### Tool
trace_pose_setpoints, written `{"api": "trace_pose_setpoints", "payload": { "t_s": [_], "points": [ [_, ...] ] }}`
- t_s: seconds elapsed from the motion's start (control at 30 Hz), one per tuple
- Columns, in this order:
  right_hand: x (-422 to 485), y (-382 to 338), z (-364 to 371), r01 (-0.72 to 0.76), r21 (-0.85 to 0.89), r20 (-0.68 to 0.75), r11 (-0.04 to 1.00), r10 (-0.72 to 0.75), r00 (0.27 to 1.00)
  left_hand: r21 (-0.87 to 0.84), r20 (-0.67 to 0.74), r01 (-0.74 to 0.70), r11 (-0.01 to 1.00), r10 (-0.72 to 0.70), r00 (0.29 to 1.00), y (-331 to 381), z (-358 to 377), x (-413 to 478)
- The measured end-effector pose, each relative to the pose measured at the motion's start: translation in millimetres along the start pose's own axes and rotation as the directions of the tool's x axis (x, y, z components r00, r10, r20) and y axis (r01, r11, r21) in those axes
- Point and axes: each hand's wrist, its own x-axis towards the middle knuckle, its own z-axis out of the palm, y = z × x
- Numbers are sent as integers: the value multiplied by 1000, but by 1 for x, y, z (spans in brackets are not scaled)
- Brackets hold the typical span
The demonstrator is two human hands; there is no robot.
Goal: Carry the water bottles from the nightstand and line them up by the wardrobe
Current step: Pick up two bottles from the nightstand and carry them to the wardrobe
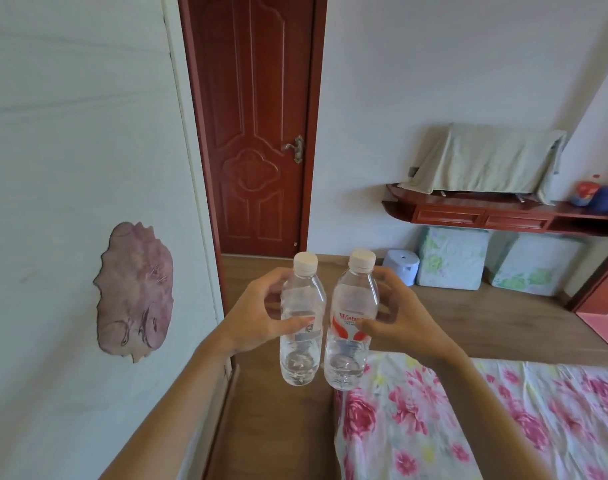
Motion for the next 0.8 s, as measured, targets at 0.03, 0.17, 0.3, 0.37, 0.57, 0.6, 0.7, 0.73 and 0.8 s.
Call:
{"api": "trace_pose_setpoints", "payload": {
  "t_s": [0.03,0.17,0.3,0.37,0.57,0.6,0.7,0.73,0.8],
  "points": [
    [6,2,-3,0,3,-5,1000,0,1000,0,-3,-1,1000,1,1000,0,-1,7],
    [36,12,-13,28,14,-10,1000,-28,1000,-5,-12,-11,1000,11,1000,-4,-5,37],
    [62,23,-19,51,51,-21,997,-50,999,-5,-17,-1,1000,1,1000,-18,-11,59],
    [76,31,-20,50,69,-33,996,-48,998,-15,-12,2,1000,-2,1000,-27,-14,72],
    [120,52,-16,52,126,-108,991,-39,993,-34,21,-8,999,8,1000,-56,-24,124],
    [130,55,-16,49,124,-109,991,-35,993,-38,30,-11,999,12,999,-61,-26,134],
    [164,60,-19,28,101,-94,995,-19,995,-61,48,-29,998,32,998,-77,-34,166],
    [176,62,-20,25,89,-90,996,-17,996,-76,50,-35,996,39,998,-82,-37,177],
    [200,65,-23,24,76,-86,997,-17,996,-88,58,-51,995,56,997,-92,-44,197]
  ]
}}
